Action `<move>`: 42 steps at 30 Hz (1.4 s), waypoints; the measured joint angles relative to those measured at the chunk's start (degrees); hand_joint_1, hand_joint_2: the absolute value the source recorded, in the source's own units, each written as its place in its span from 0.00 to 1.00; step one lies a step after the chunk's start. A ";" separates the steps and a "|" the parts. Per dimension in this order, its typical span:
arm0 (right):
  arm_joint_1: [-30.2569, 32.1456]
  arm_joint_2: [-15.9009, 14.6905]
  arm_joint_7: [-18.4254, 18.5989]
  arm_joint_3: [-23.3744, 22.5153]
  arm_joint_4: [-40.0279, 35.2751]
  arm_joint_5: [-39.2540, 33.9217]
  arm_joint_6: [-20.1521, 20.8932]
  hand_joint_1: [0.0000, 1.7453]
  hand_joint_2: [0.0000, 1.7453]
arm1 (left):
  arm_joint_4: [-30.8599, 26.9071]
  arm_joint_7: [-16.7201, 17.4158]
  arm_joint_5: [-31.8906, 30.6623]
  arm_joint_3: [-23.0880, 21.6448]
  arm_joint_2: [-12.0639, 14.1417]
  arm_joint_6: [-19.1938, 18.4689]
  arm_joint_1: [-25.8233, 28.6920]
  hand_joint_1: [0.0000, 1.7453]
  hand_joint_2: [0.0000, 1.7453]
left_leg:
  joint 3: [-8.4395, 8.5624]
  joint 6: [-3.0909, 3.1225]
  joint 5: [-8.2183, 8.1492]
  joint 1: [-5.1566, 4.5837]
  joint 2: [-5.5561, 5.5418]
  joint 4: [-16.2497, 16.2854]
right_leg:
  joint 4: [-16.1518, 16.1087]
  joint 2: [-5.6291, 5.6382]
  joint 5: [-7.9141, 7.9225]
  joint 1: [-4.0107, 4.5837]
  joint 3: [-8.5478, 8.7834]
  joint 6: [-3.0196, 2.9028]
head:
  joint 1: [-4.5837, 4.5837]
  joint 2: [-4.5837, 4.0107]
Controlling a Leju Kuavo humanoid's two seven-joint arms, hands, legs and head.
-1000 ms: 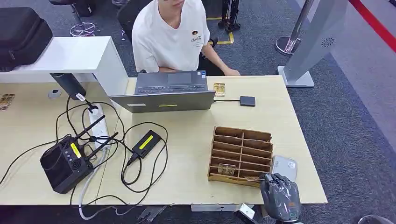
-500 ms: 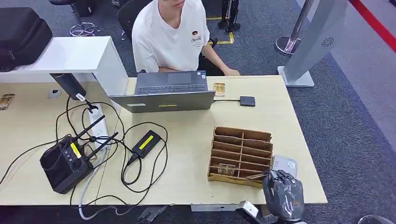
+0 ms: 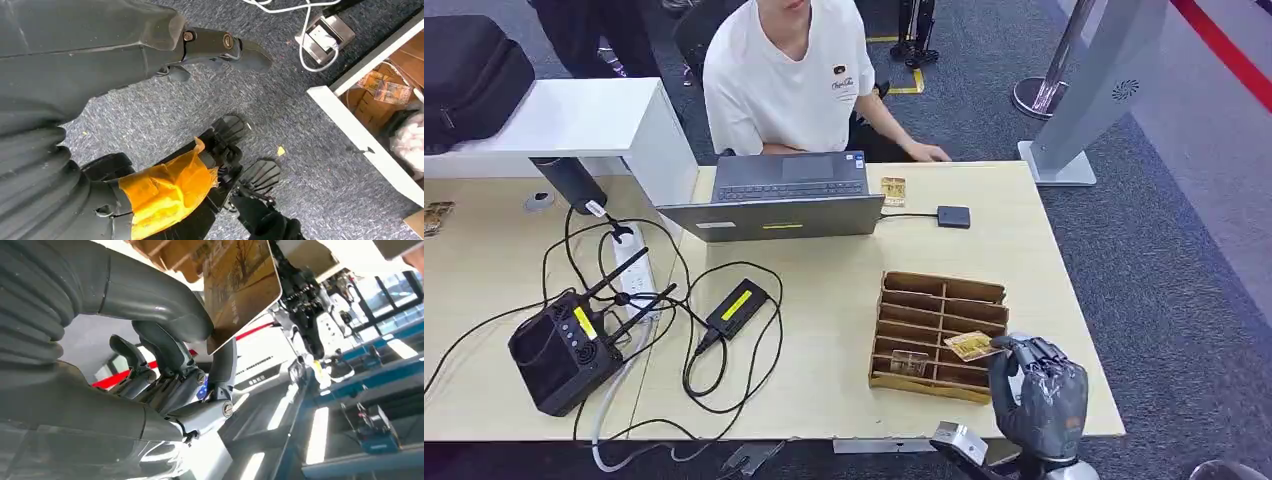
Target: Pass the card to the sensor for recognition and then transmit it.
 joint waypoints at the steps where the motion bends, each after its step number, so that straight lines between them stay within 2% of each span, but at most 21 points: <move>1: -0.08 0.00 0.00 0.15 -0.09 -0.07 0.00 0.89 1.00 | 0.00 0.00 -0.04 0.00 0.00 -0.04 0.00 0.00 1.00 | 0.00 0.00 0.00 0.00 -0.01 0.00 | 0.00 0.00 0.00 0.00 0.00 0.00 | 0.00 0.00; 15: -3.68 -0.44 0.00 1.66 -1.44 -1.11 0.00 0.89 1.00 | 0.00 0.04 -1.03 0.00 -0.02 -1.11 -0.22 0.00 1.00 | -0.01 0.00 -0.02 0.00 0.01 0.00 | 0.00 0.02 0.00 0.00 -0.03 0.00 | 0.00 0.00; 21: -12.06 0.17 0.00 1.66 0.72 2.08 0.04 0.89 1.00 | 0.09 2.62 -1.59 0.00 -0.85 -2.62 -1.14 0.00 1.00 | 0.00 0.03 0.05 0.00 -0.02 0.02 | 0.01 -0.03 0.04 0.00 -0.02 0.02 | 0.02 0.00; 25: -14.74 0.70 0.00 1.66 1.84 2.67 0.07 0.89 1.00 | 0.13 2.99 -1.73 0.00 -1.09 -2.80 -1.23 0.00 1.00 | -0.04 0.03 0.09 -0.01 -0.14 0.03 | 0.03 -0.16 0.06 -0.01 0.01 0.04 | 0.00 0.00; 29: -20.83 2.22 0.08 1.23 4.69 6.57 0.09 0.89 1.00 | 0.52 4.76 -2.32 0.00 -1.86 -3.67 -1.97 0.00 1.00 | -0.05 0.03 0.15 -0.01 -0.09 0.05 | 0.03 -0.10 0.14 -0.01 -0.02 0.06 | 0.00 0.00; 32: -26.88 3.89 2.37 0.11 7.83 12.16 0.09 0.89 1.00 | 1.09 6.14 -3.26 0.00 -2.80 -4.20 -2.89 0.00 1.00 | -0.12 0.05 0.27 -0.01 -0.13 0.07 | 0.02 -0.12 0.22 -0.01 -0.06 0.11 | 0.02 0.00; 36: -33.42 4.59 9.36 -0.26 11.63 17.97 0.09 0.89 1.00 | 1.73 7.19 -4.22 0.00 -3.78 -4.55 -3.45 0.00 1.00 | -0.34 0.21 0.47 0.00 -0.28 0.09 | 0.02 -0.29 0.36 -0.11 -0.26 0.18 | 0.00 0.00; 42: -37.06 4.94 12.12 -0.22 14.49 19.43 0.09 0.89 1.00 | 2.77 7.37 -4.72 0.00 -4.39 -4.59 -4.18 0.00 1.00 | -0.59 0.32 0.63 -0.05 -0.65 0.11 | -0.01 -0.60 0.45 -0.20 -0.30 0.32 | 0.00 0.00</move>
